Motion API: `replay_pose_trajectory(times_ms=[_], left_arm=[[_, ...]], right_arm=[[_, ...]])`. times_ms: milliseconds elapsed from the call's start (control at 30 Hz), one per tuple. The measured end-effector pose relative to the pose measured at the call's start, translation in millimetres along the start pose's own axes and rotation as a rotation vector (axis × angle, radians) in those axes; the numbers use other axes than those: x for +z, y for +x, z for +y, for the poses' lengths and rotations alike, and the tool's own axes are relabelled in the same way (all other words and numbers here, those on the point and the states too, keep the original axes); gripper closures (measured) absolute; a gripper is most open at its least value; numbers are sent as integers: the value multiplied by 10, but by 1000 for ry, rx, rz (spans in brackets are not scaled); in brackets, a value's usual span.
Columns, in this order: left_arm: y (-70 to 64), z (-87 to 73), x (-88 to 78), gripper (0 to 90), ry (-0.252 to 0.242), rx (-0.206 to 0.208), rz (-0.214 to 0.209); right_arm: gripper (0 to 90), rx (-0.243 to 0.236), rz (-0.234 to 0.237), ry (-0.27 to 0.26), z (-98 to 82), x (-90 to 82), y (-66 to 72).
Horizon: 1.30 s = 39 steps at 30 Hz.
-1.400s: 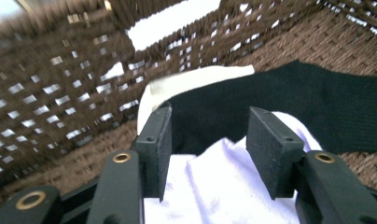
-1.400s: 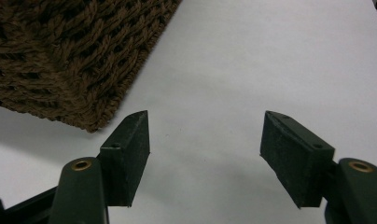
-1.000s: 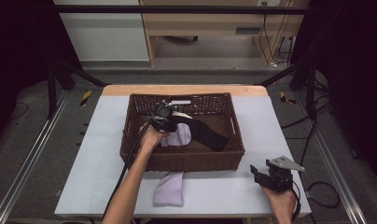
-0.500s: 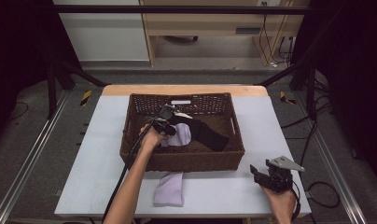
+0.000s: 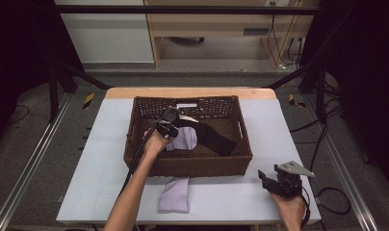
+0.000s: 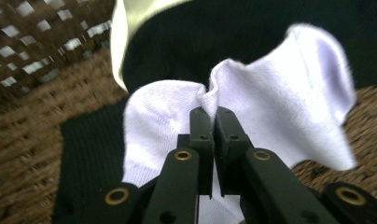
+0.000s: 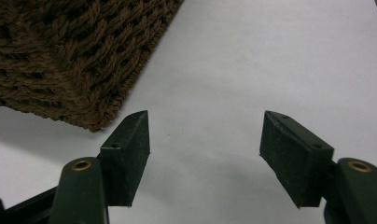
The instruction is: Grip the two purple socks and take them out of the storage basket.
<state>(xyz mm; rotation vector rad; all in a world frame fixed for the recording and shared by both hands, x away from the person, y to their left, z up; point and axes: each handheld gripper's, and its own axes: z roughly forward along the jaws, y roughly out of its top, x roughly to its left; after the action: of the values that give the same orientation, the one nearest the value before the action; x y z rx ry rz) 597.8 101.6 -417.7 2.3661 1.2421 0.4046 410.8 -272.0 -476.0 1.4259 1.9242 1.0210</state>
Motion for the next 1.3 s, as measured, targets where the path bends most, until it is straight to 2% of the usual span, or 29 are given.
replay_pose_trajectory(times_ms=[33, 67, 100, 133, 167, 200, 267, 333, 367, 400, 433, 633, 667, 700, 933, 1300], left_arm=[[1, 6, -51, 859, -38, -4, -3], [1, 6, -51, 859, -38, -4, -3], [-3, 9, -89, 859, -64, -3, -5], [-10, 10, -160, 859, -108, -2, -13], [-16, 8, -198, 860, -129, 0, -10], [-16, 8, -198, 860, -129, 0, -10], [-21, -2, -286, 860, -172, 8, -4], [-16, -23, -390, 860, -226, 4, -8], [-11, -49, -505, 860, -278, 3, -7], [-11, -49, -505, 861, -278, 3, -7], [-9, -63, -562, 861, -302, 3, -7], [-32, -183, -885, 861, -429, 7, -51], [-44, -226, -980, 861, -467, 4, -70], [-44, -226, -980, 861, -467, 4, -70], [-49, -366, -1273, 861, -563, 2, -129], [-155, -597, -1689, 860, -650, 68, -163]], right_arm=[[334, -1, -1, 1, 0, 0, -1], [334, -1, -1, 1, 0, 0, -1], [334, -2, -2, 1, 0, 0, -3], [334, -1, 0, 1, 0, -1, -6], [334, -2, -1, 1, 0, 0, -6], [334, -2, -1, 1, 0, 0, -6], [335, -1, 0, 3, 0, 1, -3], [338, -4, 0, 3, -1, -1, -2], [338, -5, -1, 2, -2, -3, -2], [338, -5, -1, 2, -2, -3, -2], [338, -6, -1, 1, -2, -3, -4], [337, -7, -5, 4, -2, -1, -3], [337, -8, -7, 5, -2, -3, -3], [337, -8, -7, 5, -2, -3, -3], [338, -5, -9, 7, -10, -14, -14], [341, -2, -5, 9, -15, -24, -9]])
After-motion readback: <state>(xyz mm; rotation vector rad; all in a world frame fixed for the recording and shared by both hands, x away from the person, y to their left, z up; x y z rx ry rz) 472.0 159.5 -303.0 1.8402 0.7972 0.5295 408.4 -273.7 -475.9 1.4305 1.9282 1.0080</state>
